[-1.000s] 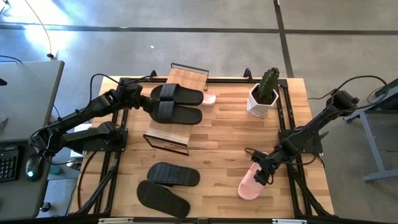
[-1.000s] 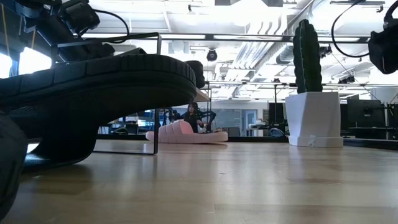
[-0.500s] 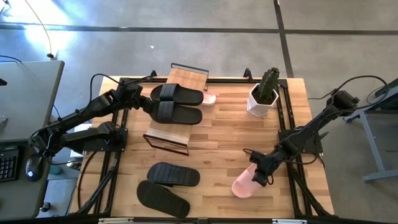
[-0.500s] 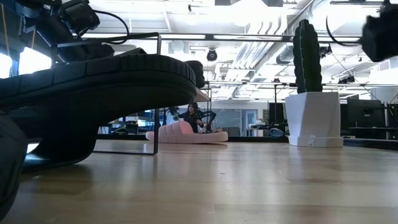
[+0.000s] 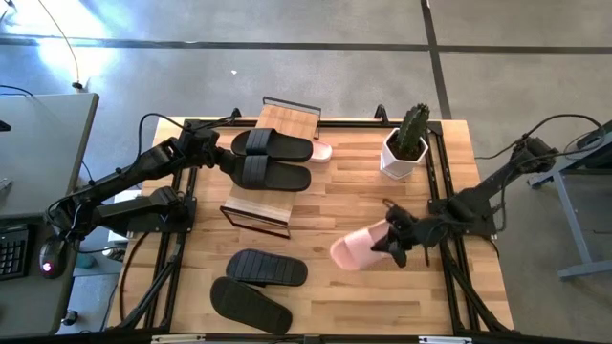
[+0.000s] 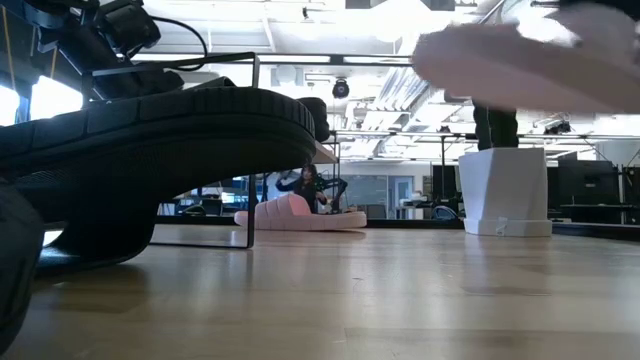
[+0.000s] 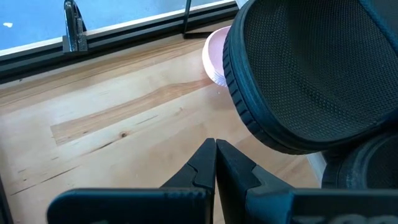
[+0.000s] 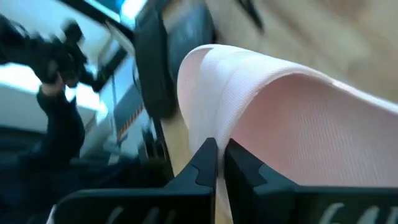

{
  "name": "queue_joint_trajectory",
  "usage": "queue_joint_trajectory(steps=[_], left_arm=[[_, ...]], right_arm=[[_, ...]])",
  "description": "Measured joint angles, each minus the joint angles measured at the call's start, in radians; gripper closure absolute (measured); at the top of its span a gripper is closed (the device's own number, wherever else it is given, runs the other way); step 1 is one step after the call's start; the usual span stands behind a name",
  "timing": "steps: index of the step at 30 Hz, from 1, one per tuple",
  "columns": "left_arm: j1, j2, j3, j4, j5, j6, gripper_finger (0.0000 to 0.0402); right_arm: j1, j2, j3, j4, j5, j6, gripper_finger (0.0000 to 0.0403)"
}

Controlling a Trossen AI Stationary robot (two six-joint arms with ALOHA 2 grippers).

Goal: Pick and place slides into the shelf
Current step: Put the pink slides under the shelf

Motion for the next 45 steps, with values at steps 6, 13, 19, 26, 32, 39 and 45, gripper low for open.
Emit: queue_joint_trajectory(steps=[6, 13, 19, 26, 32, 39, 45], left_arm=[[0.0, 0.0, 0.0, 0.0, 0.0, 0.0, 0.0401], [0.0, 0.0, 0.0, 0.0, 0.0, 0.0, 0.0401], [0.0, 0.0, 0.0, 0.0, 0.0, 0.0, 0.0401], [0.0, 0.0, 0.0, 0.0, 0.0, 0.0, 0.0401], [0.0, 0.0, 0.0, 0.003, -0.001, 0.003, 0.0401], [0.0, 0.0, 0.0, 0.007, -0.001, 0.007, 0.0401], [0.0, 0.0, 0.0, 0.006, 0.0, 0.002, 0.0401]], right_arm=[[-0.021, -0.01, 0.206, -0.068, 0.161, -0.199, 0.0402], [-0.11, -0.007, 0.393, -0.067, 0.193, -0.455, 0.0403], [-0.289, 0.001, 0.403, 0.087, -0.052, -0.676, 0.0403], [-0.473, 0.129, 0.26, 0.445, -0.386, -0.643, 0.0403], [-0.462, 0.155, 0.083, 0.444, -0.266, -0.359, 0.0403], [-0.377, 0.067, -0.135, 0.423, -0.045, -0.051, 0.0403], [-0.455, 0.091, -0.226, 0.44, 0.042, 0.141, 0.0403]])
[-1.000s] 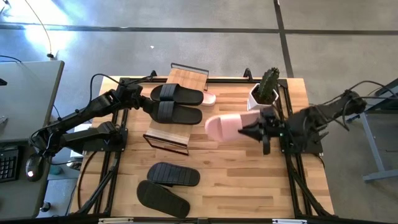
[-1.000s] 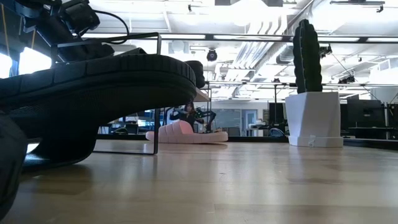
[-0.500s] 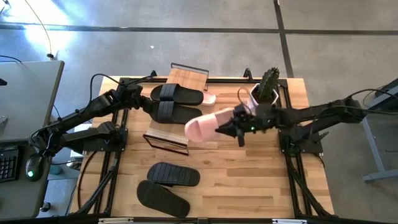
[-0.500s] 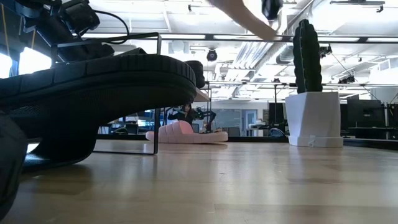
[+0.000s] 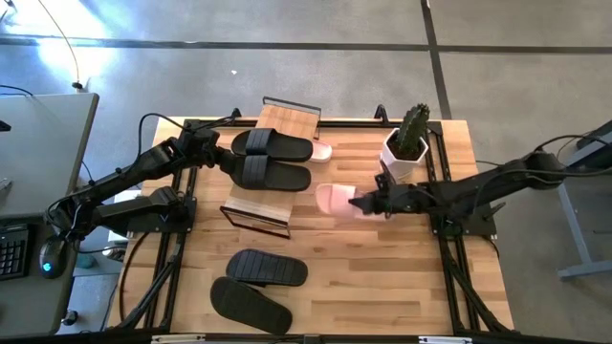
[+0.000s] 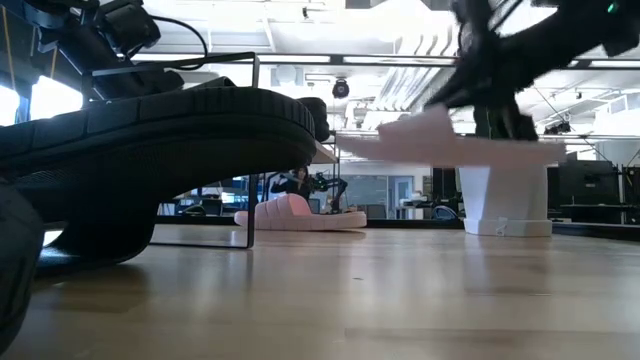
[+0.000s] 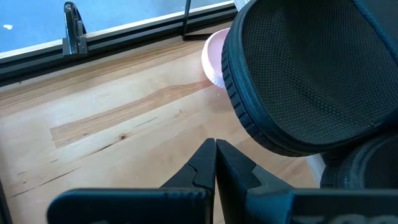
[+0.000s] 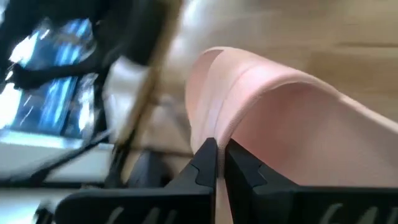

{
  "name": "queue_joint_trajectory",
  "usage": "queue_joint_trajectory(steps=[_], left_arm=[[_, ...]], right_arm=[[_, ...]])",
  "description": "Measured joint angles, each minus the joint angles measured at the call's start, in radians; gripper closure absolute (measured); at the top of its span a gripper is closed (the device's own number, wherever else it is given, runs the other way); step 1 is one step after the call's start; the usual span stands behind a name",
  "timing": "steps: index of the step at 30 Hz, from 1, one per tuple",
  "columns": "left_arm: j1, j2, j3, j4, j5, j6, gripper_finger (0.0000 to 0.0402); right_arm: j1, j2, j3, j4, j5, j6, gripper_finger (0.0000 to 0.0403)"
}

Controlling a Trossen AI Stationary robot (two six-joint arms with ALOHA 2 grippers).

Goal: Pick and place slides into the shelf
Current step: Put the pink slides under the shelf

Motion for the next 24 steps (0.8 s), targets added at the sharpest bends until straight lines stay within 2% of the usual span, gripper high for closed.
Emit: queue_joint_trajectory(steps=[6, 12, 19, 24], left_arm=[[0.0, 0.0, 0.0, 0.002, 0.0, -0.001, 0.0401], [0.0, 0.0, 0.0, 0.014, -0.004, -0.001, 0.0401], [0.0, 0.0, 0.0, 0.015, -0.004, -0.001, 0.0401], [0.0, 0.0, 0.0, 0.016, -0.004, -0.001, 0.0401]], right_arm=[[-0.137, 0.128, -0.01, 0.086, -0.039, 0.029, 0.0403], [-0.226, 0.317, 0.023, 0.316, -0.128, 0.031, 0.0403], [-0.305, 0.5, 0.149, 0.317, -0.147, 0.011, 0.0403], [-0.358, 0.608, 0.238, 0.312, -0.216, -0.008, 0.0403]])
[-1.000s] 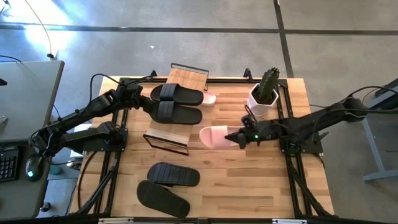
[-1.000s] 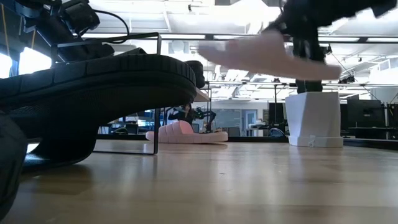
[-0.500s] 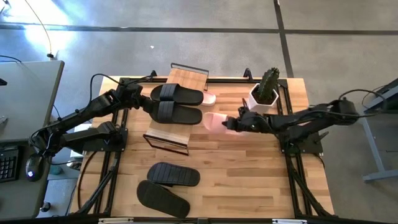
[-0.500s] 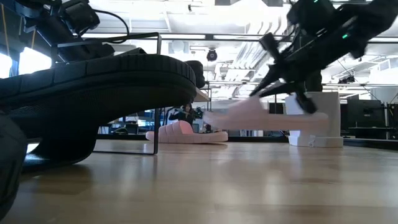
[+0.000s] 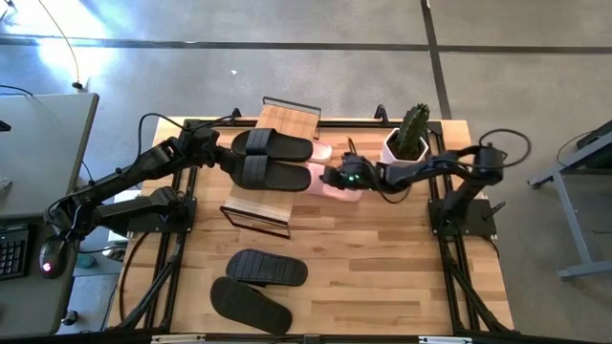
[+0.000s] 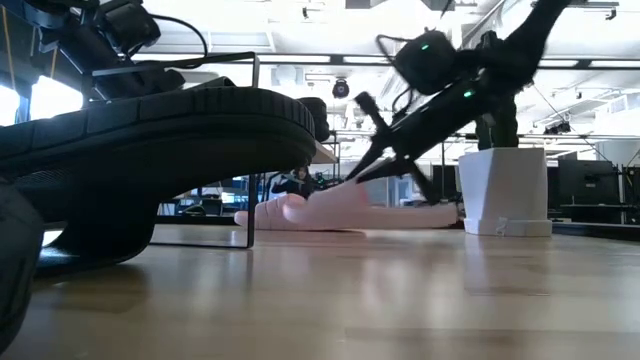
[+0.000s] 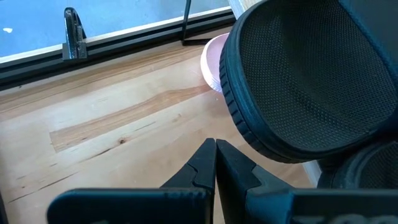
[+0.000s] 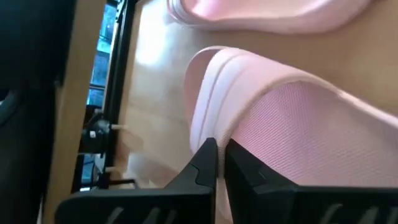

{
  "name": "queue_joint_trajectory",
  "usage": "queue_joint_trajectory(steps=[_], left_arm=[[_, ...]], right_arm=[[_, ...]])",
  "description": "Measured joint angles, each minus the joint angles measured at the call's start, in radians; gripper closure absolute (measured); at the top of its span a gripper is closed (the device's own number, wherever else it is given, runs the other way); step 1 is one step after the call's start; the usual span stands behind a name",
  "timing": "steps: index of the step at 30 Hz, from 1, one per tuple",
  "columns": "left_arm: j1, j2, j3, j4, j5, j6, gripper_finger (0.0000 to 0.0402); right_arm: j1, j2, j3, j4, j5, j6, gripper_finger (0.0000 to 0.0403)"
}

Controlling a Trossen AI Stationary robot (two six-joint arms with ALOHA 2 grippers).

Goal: Pick and place slides into the shelf
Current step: Put the pink slides under the shelf

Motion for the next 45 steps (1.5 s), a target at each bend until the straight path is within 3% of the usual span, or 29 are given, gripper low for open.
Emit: queue_joint_trajectory(steps=[12, 35, 45], left_arm=[[0.0, 0.0, 0.0, 0.0, 0.004, 0.0, 0.0401], [0.0, 0.0, 0.0, -0.001, 0.004, 0.0, 0.0401], [0.0, 0.0, 0.0, -0.002, 0.004, 0.0, 0.0401]], right_arm=[[-0.116, 0.173, 0.156, -0.006, -0.169, -0.01, 0.0403], [-0.158, 0.183, 0.181, -0.023, -0.241, -0.067, 0.0401], [-0.158, 0.183, 0.181, -0.019, -0.24, -0.115, 0.0323]])
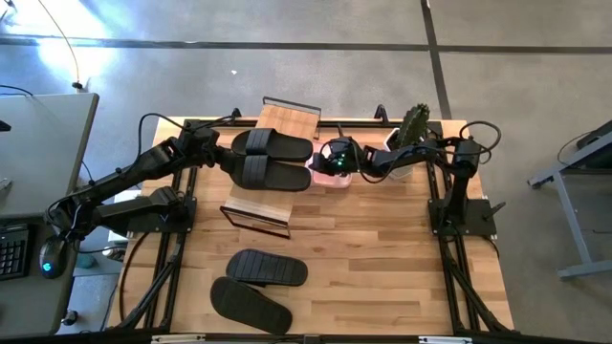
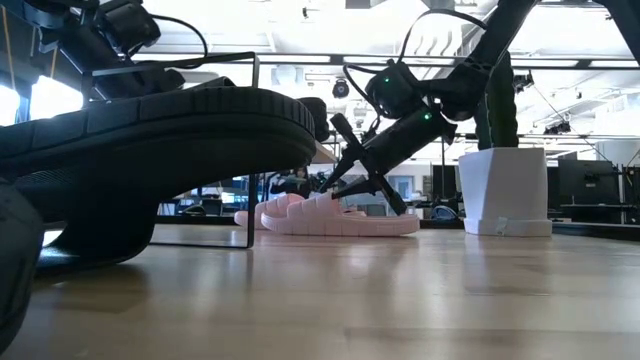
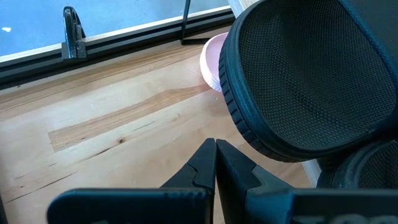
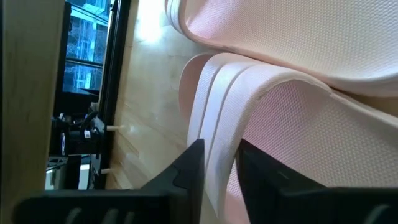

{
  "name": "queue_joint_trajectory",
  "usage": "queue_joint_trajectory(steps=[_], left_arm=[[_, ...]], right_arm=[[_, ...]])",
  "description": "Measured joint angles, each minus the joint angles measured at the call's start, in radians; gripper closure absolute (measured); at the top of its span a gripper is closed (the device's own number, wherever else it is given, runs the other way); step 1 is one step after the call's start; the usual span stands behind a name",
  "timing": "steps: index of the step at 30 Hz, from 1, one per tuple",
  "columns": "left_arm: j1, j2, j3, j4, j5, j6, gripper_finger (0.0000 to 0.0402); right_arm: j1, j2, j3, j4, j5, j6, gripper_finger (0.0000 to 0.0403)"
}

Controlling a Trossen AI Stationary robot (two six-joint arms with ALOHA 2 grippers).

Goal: Pick and place slides into the shelf
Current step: Put the pink slides under the shelf

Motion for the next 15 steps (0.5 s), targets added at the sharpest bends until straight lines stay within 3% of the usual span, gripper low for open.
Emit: queue_joint_trajectory(steps=[7, 15], left_arm=[[0.0, 0.0, 0.0, -0.009, 0.0, 0.0, 0.0401], [0.0, 0.0, 0.0, -0.025, 0.0, 0.0, 0.0401]], right_arm=[[0.0, 0.0, 0.0, -0.009, -0.017, 0.0, 0.0279], [0.0, -0.057, 0.0, -0.061, -0.059, -0.055, 0.0271]])
